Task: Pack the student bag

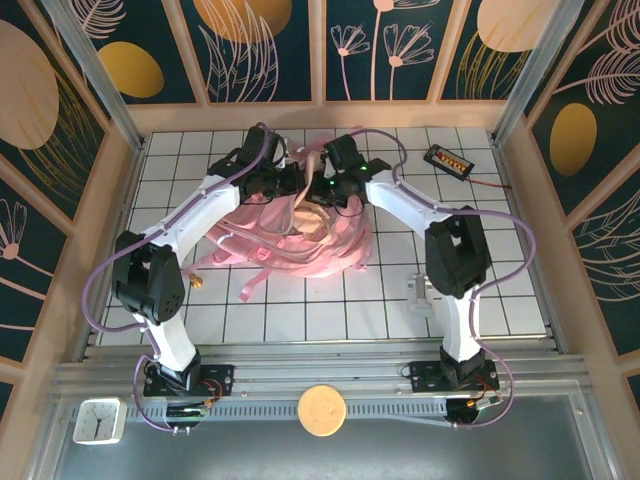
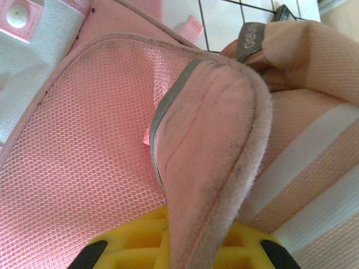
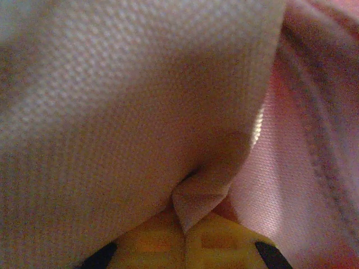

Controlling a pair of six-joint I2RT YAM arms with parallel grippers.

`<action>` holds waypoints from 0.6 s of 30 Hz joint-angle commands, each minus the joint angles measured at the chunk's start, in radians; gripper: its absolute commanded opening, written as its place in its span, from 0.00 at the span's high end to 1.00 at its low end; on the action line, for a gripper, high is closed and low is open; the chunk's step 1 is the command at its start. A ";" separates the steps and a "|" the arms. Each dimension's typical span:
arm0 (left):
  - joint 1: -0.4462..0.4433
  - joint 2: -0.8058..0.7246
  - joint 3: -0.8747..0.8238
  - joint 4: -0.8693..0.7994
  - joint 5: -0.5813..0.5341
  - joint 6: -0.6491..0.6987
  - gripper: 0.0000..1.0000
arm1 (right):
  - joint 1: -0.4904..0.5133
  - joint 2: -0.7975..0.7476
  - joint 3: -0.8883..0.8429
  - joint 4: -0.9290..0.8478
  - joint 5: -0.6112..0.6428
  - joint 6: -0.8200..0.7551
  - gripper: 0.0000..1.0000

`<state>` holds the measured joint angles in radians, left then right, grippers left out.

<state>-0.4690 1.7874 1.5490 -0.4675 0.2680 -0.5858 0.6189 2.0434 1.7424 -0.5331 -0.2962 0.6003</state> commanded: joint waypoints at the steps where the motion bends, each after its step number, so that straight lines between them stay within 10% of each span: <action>1: -0.078 -0.009 0.079 0.224 0.178 -0.043 1.00 | 0.068 0.119 0.084 -0.070 0.162 -0.040 1.00; 5: -0.080 -0.006 0.044 0.268 0.188 -0.063 1.00 | 0.076 0.088 -0.095 0.277 0.028 0.068 1.00; 8: -0.072 -0.006 0.026 0.251 0.183 -0.034 1.00 | 0.073 0.012 -0.269 0.593 -0.089 0.152 0.71; 18: 0.009 -0.102 -0.042 0.182 0.150 0.041 1.00 | -0.019 -0.146 -0.446 0.520 -0.172 0.104 0.53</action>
<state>-0.4530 1.7760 1.4826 -0.4084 0.2989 -0.5816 0.6090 1.9301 1.3323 0.0120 -0.3702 0.7147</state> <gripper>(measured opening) 0.104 0.448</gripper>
